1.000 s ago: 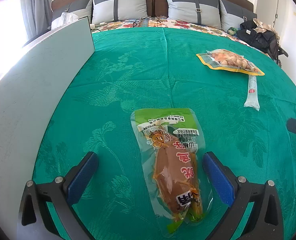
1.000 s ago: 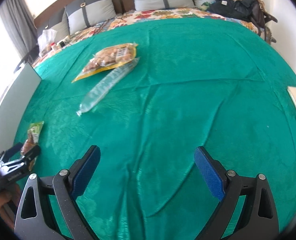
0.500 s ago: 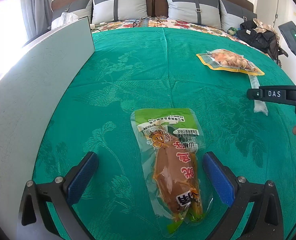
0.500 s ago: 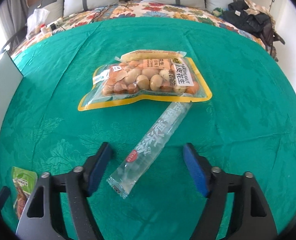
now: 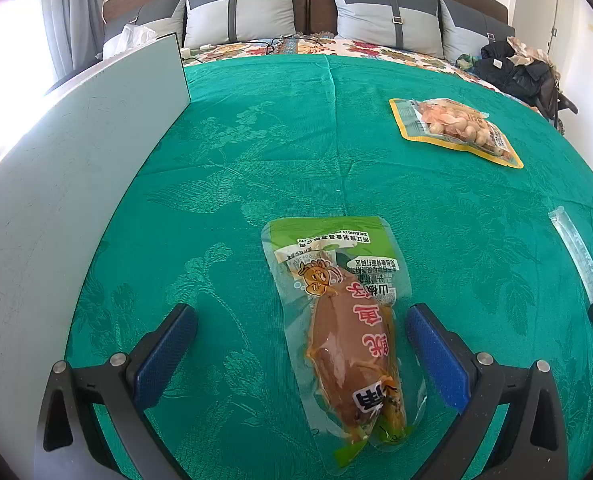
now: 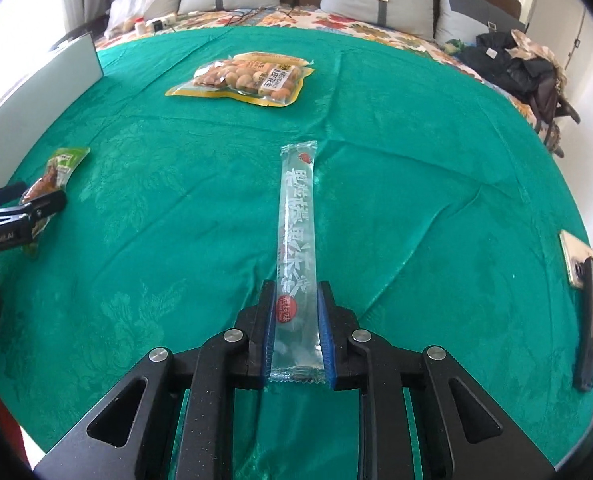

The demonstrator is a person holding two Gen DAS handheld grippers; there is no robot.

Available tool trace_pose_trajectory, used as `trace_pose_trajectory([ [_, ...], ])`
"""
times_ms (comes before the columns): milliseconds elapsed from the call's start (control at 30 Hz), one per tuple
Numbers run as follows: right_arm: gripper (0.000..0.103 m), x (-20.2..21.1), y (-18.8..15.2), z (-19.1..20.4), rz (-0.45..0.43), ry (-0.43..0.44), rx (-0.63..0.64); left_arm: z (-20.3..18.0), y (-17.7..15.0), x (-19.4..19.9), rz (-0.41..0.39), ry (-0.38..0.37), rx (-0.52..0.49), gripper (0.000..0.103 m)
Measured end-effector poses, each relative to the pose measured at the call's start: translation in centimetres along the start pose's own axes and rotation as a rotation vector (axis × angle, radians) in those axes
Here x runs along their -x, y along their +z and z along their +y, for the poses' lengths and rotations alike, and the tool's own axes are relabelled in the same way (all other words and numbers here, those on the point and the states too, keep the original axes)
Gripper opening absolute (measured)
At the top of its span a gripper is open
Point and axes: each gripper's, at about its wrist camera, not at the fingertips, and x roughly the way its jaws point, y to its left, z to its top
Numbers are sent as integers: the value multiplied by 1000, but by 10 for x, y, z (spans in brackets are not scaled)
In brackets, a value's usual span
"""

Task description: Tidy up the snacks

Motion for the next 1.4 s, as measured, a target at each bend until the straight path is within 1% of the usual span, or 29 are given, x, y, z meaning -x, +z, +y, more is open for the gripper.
trace_pose_trajectory([
  [33,31,0,-2,-1,-15,-1,-17,0,0,0,0,0,0,103],
  [67,51,-2,-1,-2,-21,-1,-33,0,0,0,0,0,0,103],
  [100,66,-4,1,-3,-22,-9,-44,0,0,0,0,0,0,103],
  [133,68,-6,4,-3,-29,-15,-56,0,0,0,0,0,0,103],
  [200,76,-10,6,-4,-27,17,-68,0,0,0,0,0,0,103],
  [267,78,-11,5,-2,-44,6,-49,0,0,0,0,0,0,103],
  [467,85,-13,0,-4,-69,13,-55,0,0,0,0,0,0,103],
  [800,91,-15,0,-5,-66,23,-53,0,0,0,0,0,0,103],
  [1400,93,-15,1,-4,-65,24,-51,0,0,0,-1,-1,0,103],
])
